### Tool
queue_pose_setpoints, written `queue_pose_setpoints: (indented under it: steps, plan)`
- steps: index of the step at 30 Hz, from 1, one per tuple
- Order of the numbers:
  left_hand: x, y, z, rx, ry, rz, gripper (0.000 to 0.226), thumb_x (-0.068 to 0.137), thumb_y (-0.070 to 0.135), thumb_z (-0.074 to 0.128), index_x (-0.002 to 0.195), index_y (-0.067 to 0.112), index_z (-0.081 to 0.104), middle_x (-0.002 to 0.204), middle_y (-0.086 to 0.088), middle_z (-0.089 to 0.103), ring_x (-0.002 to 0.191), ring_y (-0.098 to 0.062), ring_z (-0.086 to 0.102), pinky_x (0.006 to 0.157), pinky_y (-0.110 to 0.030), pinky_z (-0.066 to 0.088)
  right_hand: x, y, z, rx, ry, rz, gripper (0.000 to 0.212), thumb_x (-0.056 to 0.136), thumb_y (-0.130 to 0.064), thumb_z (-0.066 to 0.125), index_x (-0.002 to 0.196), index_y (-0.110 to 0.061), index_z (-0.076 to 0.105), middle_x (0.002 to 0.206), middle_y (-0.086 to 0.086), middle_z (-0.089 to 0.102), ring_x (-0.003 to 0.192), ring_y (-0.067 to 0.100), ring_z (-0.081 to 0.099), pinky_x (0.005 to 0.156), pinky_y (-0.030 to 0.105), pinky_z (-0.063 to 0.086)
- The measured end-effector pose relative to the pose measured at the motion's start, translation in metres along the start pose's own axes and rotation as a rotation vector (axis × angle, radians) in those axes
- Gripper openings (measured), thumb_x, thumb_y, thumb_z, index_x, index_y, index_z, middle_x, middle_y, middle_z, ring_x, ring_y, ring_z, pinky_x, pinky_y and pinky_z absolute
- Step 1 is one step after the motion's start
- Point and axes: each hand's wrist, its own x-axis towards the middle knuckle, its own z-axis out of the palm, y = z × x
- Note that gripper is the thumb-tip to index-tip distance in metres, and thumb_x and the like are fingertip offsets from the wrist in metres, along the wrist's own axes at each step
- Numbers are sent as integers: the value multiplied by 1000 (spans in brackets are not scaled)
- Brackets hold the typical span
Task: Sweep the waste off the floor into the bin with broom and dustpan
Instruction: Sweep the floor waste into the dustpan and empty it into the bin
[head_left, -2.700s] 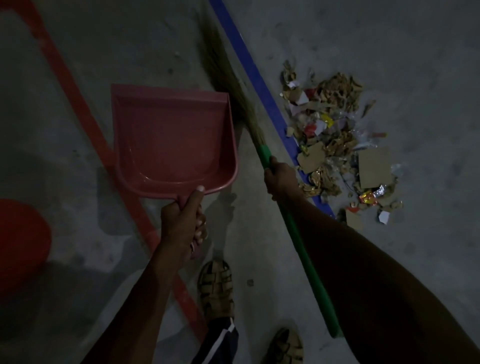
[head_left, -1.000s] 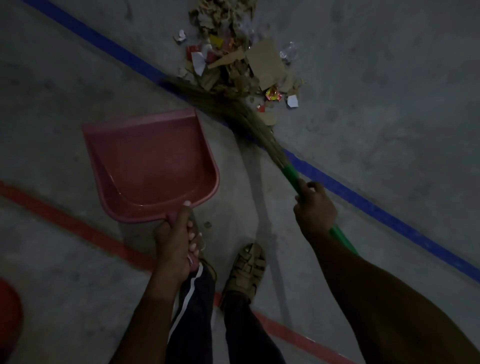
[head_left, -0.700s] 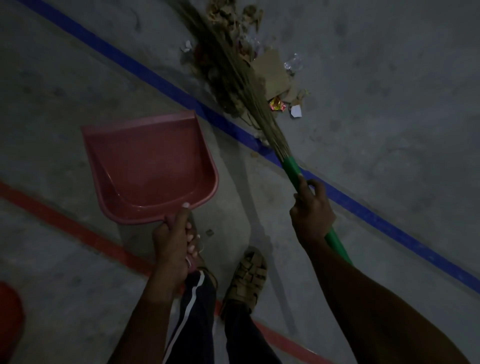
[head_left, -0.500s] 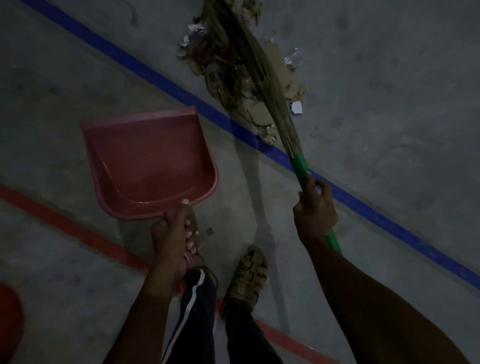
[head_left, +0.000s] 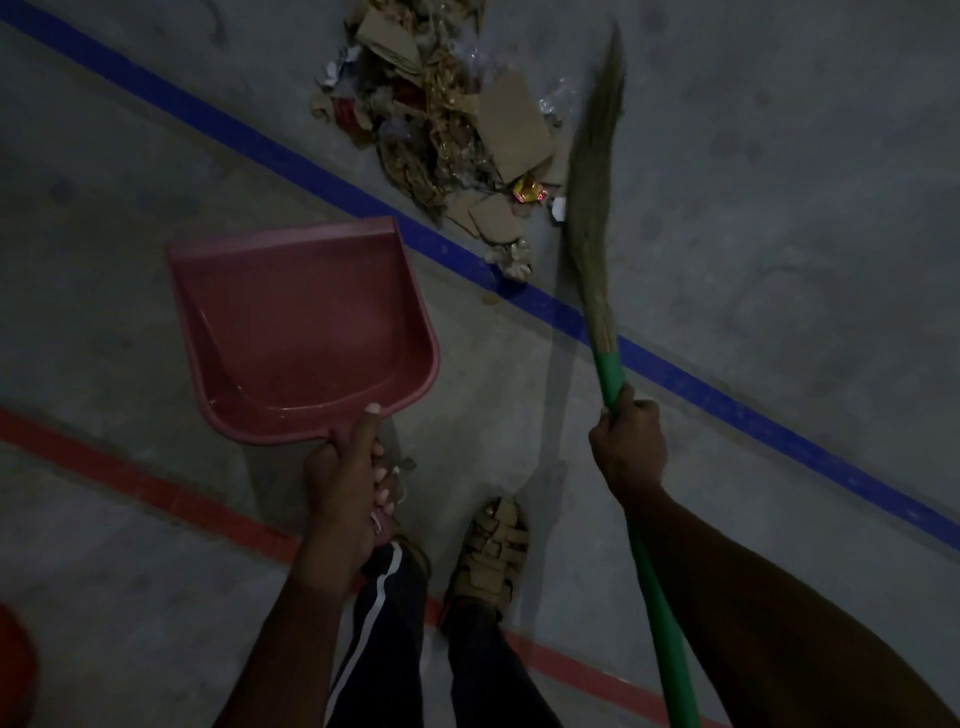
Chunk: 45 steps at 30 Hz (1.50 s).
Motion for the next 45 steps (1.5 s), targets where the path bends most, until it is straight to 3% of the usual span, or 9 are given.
queue_pose_setpoints:
  steps: [2,7,11,16,23,29,36,41,45]
  plan:
    - [2,0,2,13,-4,12,44,94,43,68,67,14,48,44,1,38,30,-11,32,35,-18,28,-6,-10,9,-6,-70,-44,47,101,-27,47,143,-10,34,115,16,48,73,23,54,61,39,52]
    - [4,0,6,18,-9,21,45,93,43,69,66,13,49,44,2,38,30,-11,32,36,-18,28,-1,-53,29,96,-125,-111,47,102,-26,45,144,-7,36,117,16,48,84,27,57,73,41,55]
    - [-2,5,3,29,-1,44,45,95,39,67,67,11,47,41,3,38,28,-9,31,35,-14,27,0,-69,27,209,-73,-120,49,103,-25,45,147,-5,38,117,15,52,86,19,51,71,30,45]
    - [-13,14,-5,-1,-23,75,44,96,35,66,67,11,45,39,4,36,26,-8,29,33,-13,25,-9,-44,8,238,26,-120,51,103,-25,46,149,-7,36,115,16,52,85,23,55,70,34,50]
    - [-8,12,-24,31,-86,134,44,97,36,65,66,11,46,38,4,37,25,-8,30,32,-14,25,-44,10,2,129,69,-61,52,102,-23,47,149,-4,35,114,18,50,78,21,50,67,31,43]
    - [1,0,-63,80,-205,159,44,96,39,67,66,13,46,42,1,37,28,-10,30,34,-15,25,-117,19,21,-96,-29,-2,54,100,-28,47,148,-10,30,111,14,45,74,32,57,67,47,56]
    - [13,2,-134,144,-223,194,44,97,35,67,68,10,46,43,-2,38,27,-13,31,36,-16,27,-179,-85,65,58,-180,72,48,100,-21,45,144,-6,32,122,18,45,93,38,59,76,42,50]
    - [24,37,-177,180,-208,183,45,95,37,69,66,12,46,44,-4,38,28,-14,31,38,-17,29,-188,-169,64,291,4,92,49,101,-25,44,146,-10,33,113,14,48,88,32,56,75,41,52]
    - [27,76,-193,192,-194,188,43,95,35,69,67,11,48,44,-2,39,27,-12,31,35,-15,28,-180,-188,40,306,142,66,55,100,-25,46,151,-12,31,114,16,50,90,33,56,76,40,51]
